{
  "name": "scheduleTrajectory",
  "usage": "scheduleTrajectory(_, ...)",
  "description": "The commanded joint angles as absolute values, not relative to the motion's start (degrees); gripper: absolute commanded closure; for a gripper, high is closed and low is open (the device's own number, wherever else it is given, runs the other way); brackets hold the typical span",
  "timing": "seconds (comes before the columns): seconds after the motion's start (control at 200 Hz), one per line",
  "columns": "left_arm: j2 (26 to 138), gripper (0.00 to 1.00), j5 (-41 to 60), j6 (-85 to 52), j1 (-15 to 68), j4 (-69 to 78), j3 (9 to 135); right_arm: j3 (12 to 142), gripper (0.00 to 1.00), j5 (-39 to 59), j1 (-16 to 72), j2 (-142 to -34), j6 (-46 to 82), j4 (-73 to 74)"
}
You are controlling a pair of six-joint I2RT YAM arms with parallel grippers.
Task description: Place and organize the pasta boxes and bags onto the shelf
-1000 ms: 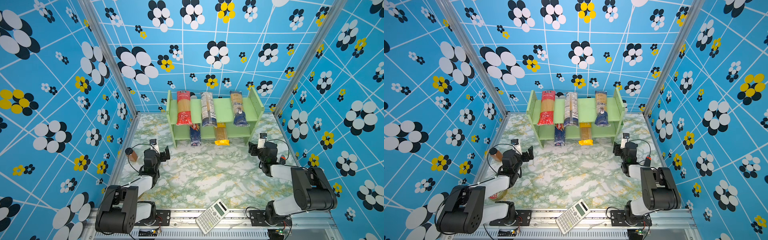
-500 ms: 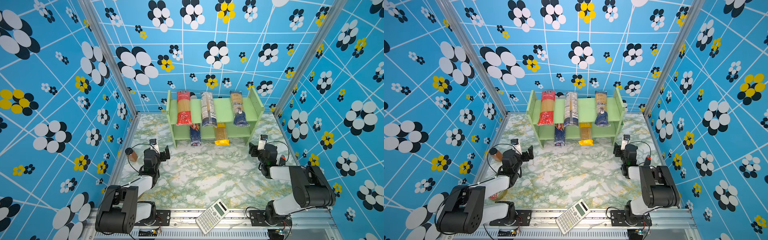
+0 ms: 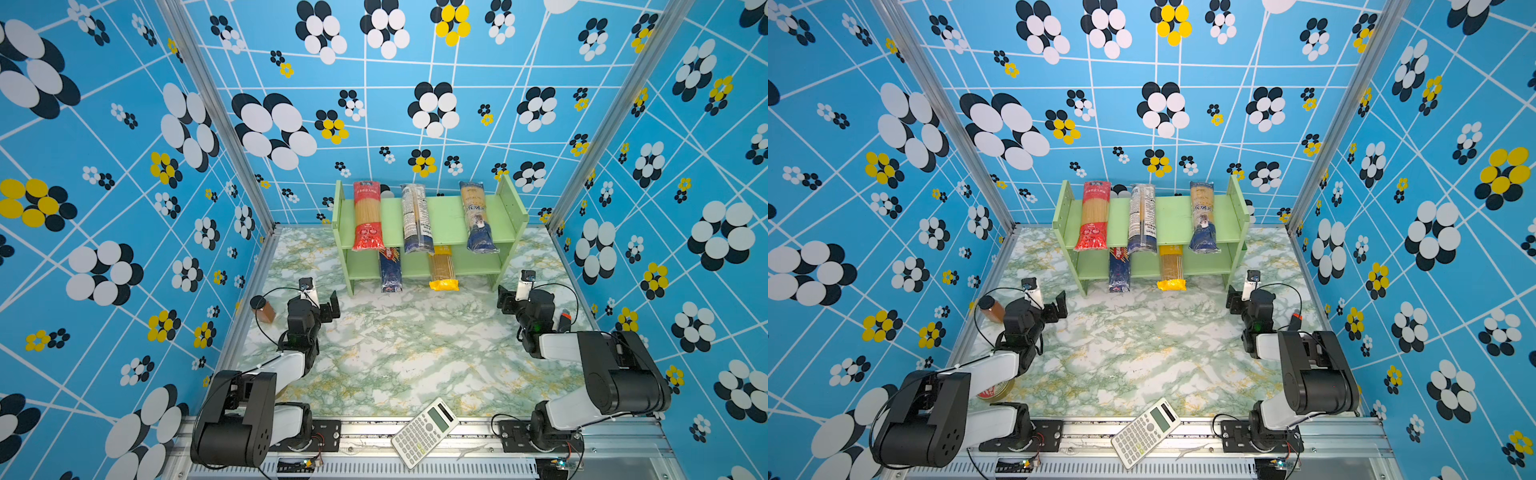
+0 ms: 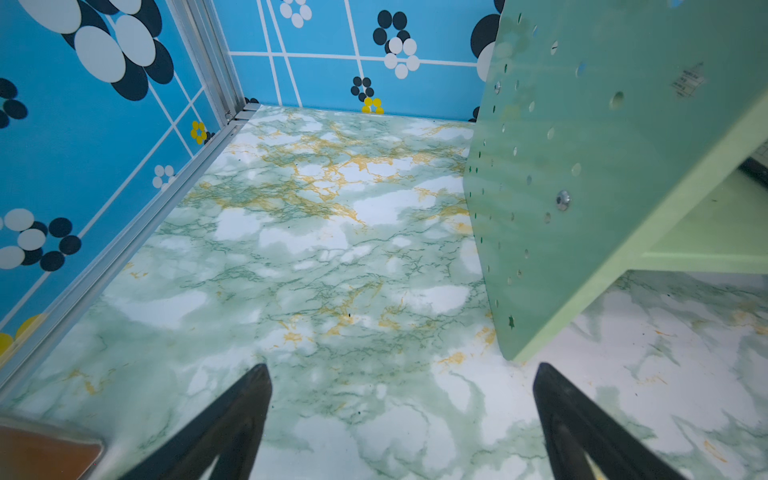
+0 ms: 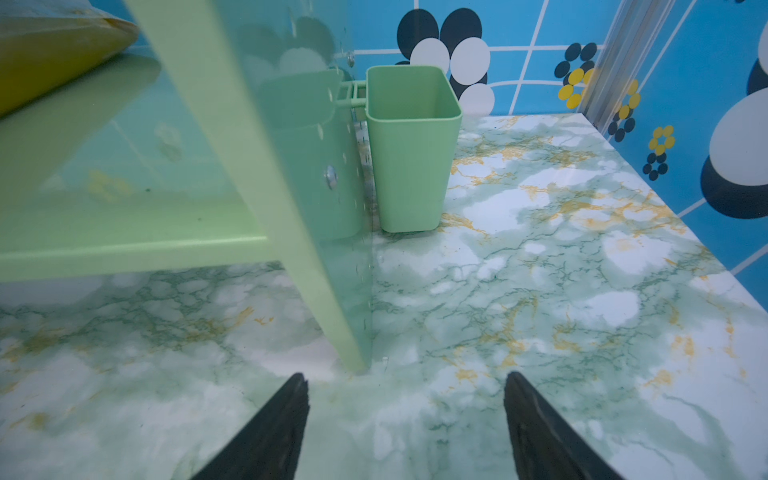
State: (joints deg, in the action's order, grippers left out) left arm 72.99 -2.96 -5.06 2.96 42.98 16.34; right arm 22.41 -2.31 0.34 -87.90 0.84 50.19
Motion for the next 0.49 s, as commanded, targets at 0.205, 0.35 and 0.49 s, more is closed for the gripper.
scheduleTrajectory(0.205, 72.69, 0.01, -1.48, -4.66, 1.24, 46.99, 15.64, 21.99, 0.12, -2.99, -0.02, -88.51, 1.26, 51.87)
scheduleTrajectory(0.35, 73.58, 0.01, -1.32, -4.35, 0.27, 48.59, 15.52, 21.97, 0.12, -2.96, -0.04, -88.46, 1.30, 51.85)
scheduleTrajectory(0.49, 76.50, 0.01, -0.28, -4.57, -1.53, 50.66, 16.55, 21.97, 0.11, -2.96, -0.04, -88.51, 1.28, 51.88)
